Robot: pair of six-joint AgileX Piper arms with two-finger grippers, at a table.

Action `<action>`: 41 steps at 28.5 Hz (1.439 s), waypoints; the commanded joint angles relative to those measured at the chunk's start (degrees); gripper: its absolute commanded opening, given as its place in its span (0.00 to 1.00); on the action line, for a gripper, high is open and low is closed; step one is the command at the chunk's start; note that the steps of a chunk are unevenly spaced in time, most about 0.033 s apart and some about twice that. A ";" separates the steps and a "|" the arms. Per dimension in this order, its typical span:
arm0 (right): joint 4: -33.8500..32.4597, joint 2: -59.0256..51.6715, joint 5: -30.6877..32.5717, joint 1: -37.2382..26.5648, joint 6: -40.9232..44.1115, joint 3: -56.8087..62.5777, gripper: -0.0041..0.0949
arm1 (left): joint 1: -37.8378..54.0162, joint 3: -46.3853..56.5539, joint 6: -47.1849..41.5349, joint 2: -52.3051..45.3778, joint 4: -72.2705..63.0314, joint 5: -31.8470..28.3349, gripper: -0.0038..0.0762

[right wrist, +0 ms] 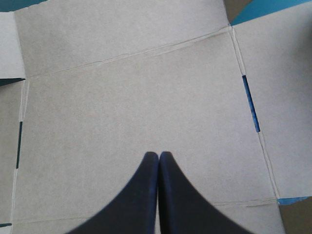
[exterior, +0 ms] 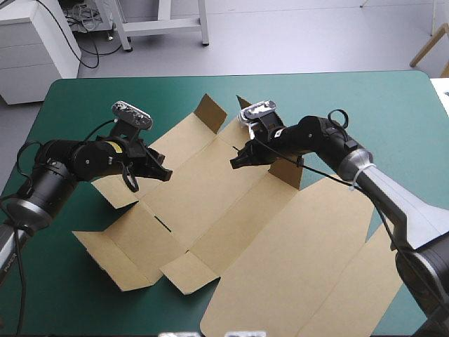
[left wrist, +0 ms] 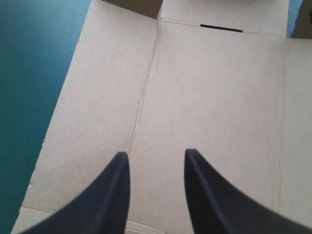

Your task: Fold the box

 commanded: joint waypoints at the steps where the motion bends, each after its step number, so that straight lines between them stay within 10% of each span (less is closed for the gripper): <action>1: -2.42 -2.83 3.96 -0.16 1.82 -6.19 0.02 | -0.32 -1.96 -0.41 -1.46 -1.03 -2.25 0.37; 16: -12.64 -2.83 28.31 -4.67 3.80 -28.45 0.02 | -0.32 -1.96 -0.13 -1.57 -0.52 -0.66 0.37; 29: -12.64 -5.59 28.30 -15.00 3.02 -29.08 0.02 | -0.32 -2.21 -0.13 -8.83 3.97 2.94 0.37; 41: -15.73 -5.59 28.30 -15.08 0.82 -27.83 0.02 | -0.32 -1.99 -0.34 -18.66 9.75 22.98 0.37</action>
